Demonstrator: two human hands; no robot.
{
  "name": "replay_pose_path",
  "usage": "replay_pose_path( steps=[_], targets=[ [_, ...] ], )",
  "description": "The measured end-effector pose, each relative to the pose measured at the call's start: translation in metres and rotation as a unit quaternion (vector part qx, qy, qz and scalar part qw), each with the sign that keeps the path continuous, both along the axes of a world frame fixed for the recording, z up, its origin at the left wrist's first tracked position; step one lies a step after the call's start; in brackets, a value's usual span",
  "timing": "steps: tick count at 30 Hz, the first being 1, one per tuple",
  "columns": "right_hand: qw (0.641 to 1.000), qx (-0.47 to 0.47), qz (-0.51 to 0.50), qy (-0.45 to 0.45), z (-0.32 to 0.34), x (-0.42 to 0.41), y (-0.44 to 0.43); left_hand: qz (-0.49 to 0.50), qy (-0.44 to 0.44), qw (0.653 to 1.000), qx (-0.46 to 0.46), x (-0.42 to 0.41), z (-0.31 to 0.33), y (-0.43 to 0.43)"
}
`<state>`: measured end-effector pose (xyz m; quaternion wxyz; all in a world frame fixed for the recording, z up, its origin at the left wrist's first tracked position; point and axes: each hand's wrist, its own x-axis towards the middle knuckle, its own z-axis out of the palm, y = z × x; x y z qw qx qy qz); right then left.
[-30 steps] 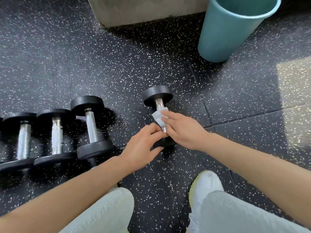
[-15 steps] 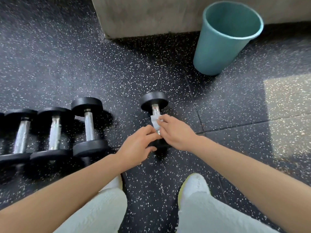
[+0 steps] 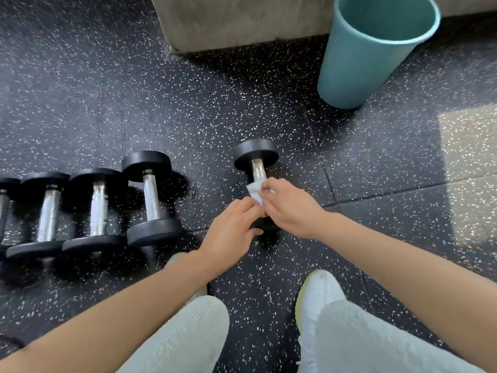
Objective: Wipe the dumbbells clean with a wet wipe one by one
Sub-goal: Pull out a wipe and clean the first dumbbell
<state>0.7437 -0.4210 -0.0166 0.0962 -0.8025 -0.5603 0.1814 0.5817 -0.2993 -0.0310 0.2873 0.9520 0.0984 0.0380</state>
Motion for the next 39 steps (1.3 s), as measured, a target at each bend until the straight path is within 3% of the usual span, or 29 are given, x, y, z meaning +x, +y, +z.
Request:
replay_pose_path(
  steps=[10, 21, 27, 34, 39],
  targets=[
    [0.999, 0.023, -0.001, -0.027, -0.011, 0.007, 0.023, 0.005, -0.037, 0.999, -0.027, -0.002, -0.012, 0.002],
    [0.998, 0.016, -0.038, 0.056, -0.005, 0.008, -0.002, -0.011, -0.055, 0.998, -0.025, -0.005, -0.016, 0.002],
    [0.995, 0.036, -0.088, 0.042, -0.015, 0.013, 0.012, 0.006, -0.041, 0.998, -0.036, -0.004, -0.011, 0.005],
    [0.978, -0.014, -0.177, 0.107, 0.002, 0.018, 0.029, 0.028, -0.040, 0.996, -0.068, -0.004, -0.014, 0.005],
    [0.977, -0.029, -0.204, 0.060, 0.002, 0.022, 0.053, 0.024, -0.041, 0.997, -0.065, -0.001, -0.014, 0.002]
  ],
)
